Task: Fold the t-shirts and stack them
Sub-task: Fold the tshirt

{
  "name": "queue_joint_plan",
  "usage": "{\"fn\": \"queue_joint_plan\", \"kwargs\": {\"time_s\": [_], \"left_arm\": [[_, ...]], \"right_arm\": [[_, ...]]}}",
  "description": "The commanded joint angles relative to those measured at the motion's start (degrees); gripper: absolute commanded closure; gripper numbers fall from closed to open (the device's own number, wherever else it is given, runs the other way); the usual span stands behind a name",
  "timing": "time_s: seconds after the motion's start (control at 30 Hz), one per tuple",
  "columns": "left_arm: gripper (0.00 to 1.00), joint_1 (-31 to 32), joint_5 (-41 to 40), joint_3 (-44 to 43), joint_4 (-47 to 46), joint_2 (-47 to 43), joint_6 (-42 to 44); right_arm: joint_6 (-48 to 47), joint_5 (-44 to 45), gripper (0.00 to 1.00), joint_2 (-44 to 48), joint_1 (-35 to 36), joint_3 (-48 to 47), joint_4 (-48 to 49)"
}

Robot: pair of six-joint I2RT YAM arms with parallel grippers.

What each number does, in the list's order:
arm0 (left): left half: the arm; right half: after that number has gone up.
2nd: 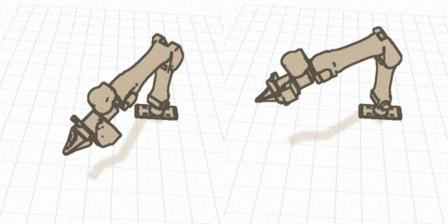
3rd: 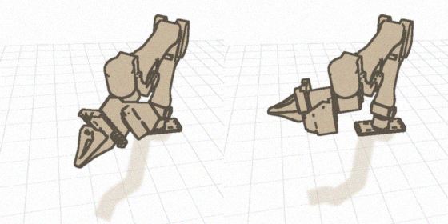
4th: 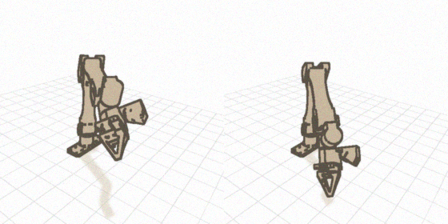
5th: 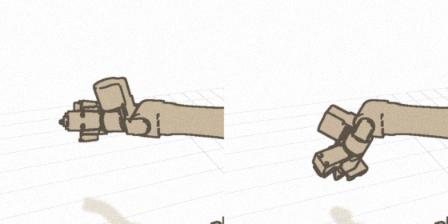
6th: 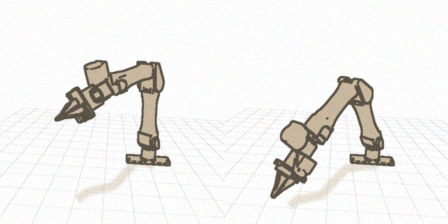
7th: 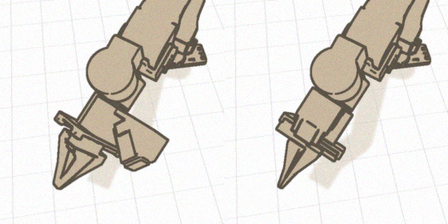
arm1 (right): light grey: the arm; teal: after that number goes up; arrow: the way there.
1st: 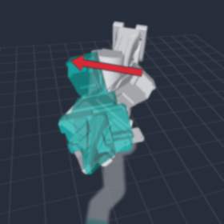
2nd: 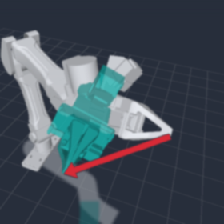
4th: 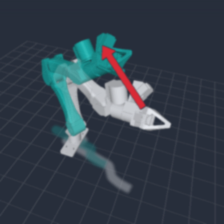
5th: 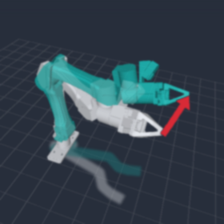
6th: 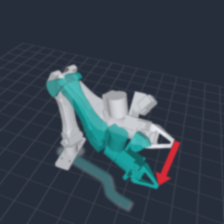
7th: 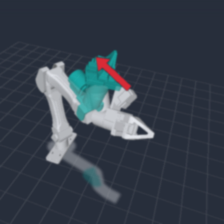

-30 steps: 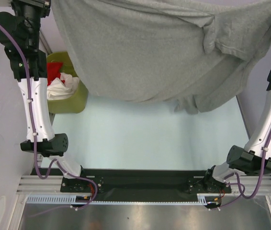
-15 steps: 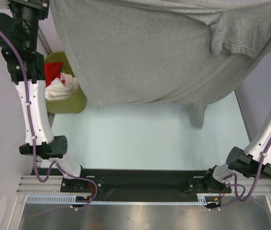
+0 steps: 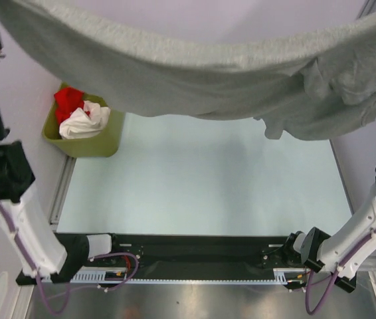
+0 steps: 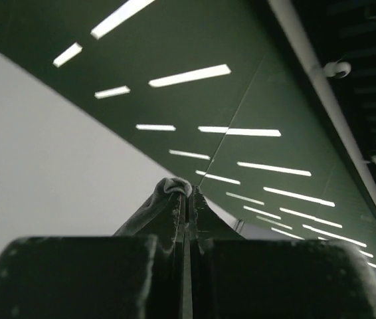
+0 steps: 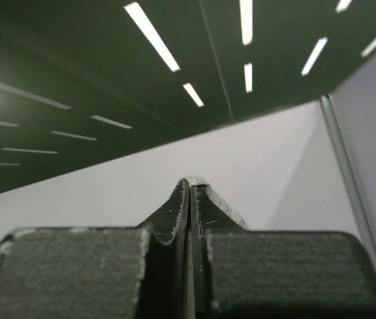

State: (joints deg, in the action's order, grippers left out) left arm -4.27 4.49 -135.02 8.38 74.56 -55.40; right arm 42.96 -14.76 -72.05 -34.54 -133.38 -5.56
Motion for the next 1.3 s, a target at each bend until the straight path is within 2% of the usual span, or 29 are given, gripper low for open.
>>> {"fn": "queue_joint_plan", "kwargs": {"time_s": [0.0,0.17,0.27,0.4,0.43,0.5,0.53,0.63,0.8,0.87,0.97,1.07,1.17,1.27], "left_arm": [[1.00,-0.6,-3.5,0.2,-3.0,-3.5,4.3],[1.00,-0.6,-4.4,3.3,-4.1,-5.3,5.4],[1.00,-0.6,-4.4,6.4,-4.8,-4.5,4.6],[1.00,-0.6,-1.1,12.2,-6.1,-0.1,2.3],[1.00,-0.6,-0.1,13.6,-6.1,0.7,1.0],[0.99,1.4,0.4,18.8,-6.7,2.0,1.4],[1.00,2.2,-0.4,20.8,-6.6,2.9,3.6],[1.00,5.7,-1.3,30.2,-7.9,4.3,7.7],[1.00,6.9,0.5,47.0,-13.8,7.7,9.2],[1.00,7.0,0.9,50.2,-16.4,11.5,10.2],[1.00,7.1,2.9,53.5,-20.3,17.0,10.9],[1.00,8.0,5.4,52.7,-23.0,25.4,11.4],[1.00,8.4,6.3,48.6,-22.8,33.3,11.2],[1.00,8.5,7.1,43.2,-21.2,39.5,11.5]], "right_arm": [[-4.8,3.2,1.00,-0.2,3.0,-5.7,-0.2],[-11.0,7.3,1.00,0.3,9.2,-6.8,-2.2],[-13.6,9.2,1.00,0.2,11.2,-3.8,-2.8],[-14.0,9.6,1.00,1.0,11.3,7.7,-1.0],[-13.7,9.3,1.00,1.3,11.3,14.2,-0.3],[-13.4,9.3,1.00,2.8,11.2,21.0,2.8],[-12.9,9.3,1.00,3.6,11.2,30.4,4.8],[-10.1,9.9,1.00,5.4,10.6,45.5,11.7],[-8.4,8.4,1.00,4.7,10.5,60.9,15.4],[-8.9,8.1,1.00,3.5,10.5,65.9,16.0],[-10.2,7.6,1.00,-0.1,11.0,69.2,18.3],[-11.1,6.3,1.00,-6.0,11.5,70.2,18.9],[-10.6,4.7,1.00,-11.3,11.4,67.9,19.4],[-10.2,2.1,1.00,-20.0,11.5,60.8,15.6]]}}
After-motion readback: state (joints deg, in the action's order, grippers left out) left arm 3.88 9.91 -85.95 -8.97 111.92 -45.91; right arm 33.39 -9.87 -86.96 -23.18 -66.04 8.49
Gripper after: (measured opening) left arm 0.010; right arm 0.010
